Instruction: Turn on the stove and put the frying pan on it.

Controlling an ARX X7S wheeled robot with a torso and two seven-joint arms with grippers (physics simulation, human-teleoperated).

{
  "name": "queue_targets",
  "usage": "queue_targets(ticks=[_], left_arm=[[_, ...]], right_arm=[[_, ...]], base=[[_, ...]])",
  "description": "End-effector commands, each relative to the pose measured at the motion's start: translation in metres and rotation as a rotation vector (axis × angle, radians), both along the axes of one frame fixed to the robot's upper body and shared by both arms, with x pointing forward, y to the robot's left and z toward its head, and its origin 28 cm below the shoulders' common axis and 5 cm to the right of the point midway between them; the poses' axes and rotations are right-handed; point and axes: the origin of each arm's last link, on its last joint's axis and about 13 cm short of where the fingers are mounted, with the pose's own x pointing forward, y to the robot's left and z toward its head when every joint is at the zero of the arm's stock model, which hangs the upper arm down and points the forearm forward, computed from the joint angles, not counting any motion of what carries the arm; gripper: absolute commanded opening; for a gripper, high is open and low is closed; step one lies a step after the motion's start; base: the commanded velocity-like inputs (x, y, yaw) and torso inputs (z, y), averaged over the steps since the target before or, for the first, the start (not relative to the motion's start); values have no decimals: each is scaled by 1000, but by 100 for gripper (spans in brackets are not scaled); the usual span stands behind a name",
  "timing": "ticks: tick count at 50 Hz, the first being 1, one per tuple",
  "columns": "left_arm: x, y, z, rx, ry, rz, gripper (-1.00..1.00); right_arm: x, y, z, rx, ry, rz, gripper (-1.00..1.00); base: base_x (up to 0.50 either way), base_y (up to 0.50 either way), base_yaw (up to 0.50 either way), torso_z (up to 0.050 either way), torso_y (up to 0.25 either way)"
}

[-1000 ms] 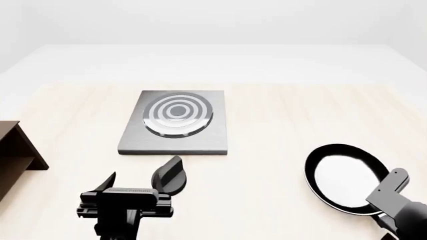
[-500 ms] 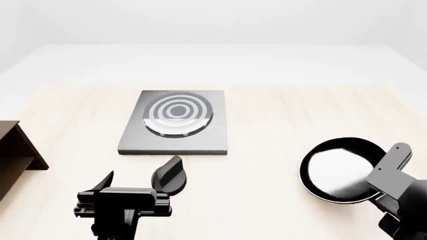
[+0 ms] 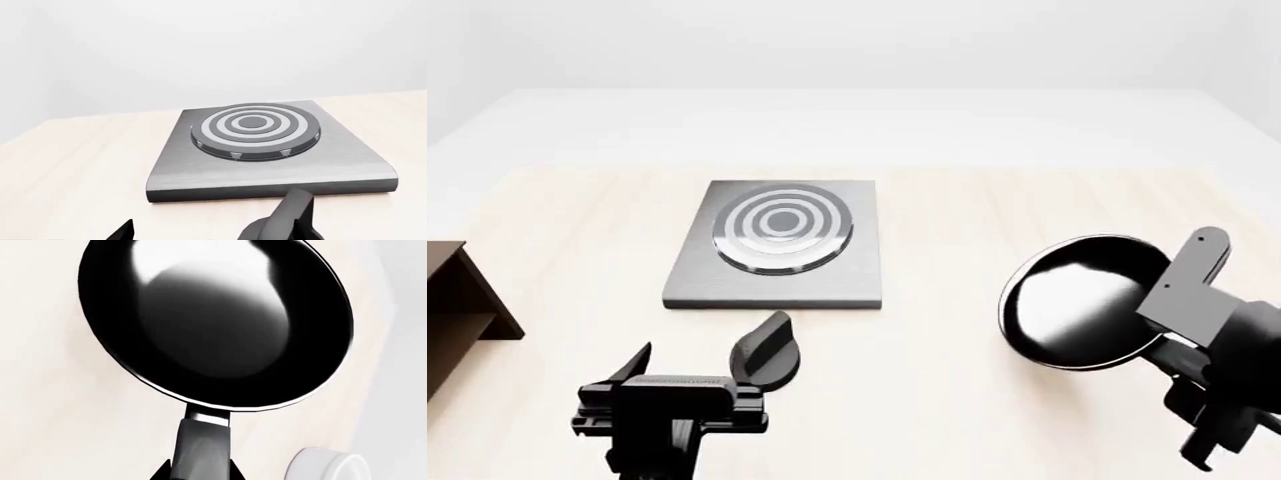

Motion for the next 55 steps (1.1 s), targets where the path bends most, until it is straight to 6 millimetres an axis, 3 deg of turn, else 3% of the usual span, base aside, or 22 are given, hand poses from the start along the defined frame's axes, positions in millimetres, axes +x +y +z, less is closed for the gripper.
queue_targets(ticks=[1,15,25,42,55], left_arm=[[1,1,1,-1,-24,12,100],[1,1,0,-1,-23,12,100],[0,1,-1,-1,-23,7,100],[0,2,-3,-8,-23,4,100],[1,2,-3,-8,-21,7,100]], right_arm=[[19,10,40,-44,-262,43,-100],[26,17,55,-17,-343,66,-100],[41,28,61,31,-423,91,-100],[80,50,56,84,-540,117,-100],[97,68,54,132,-584,128,-100]], base=[[0,0,0,0,10],[0,0,0,0,1],[0,0,0,0,1],[0,0,0,0,1],[0,0,0,0,2]])
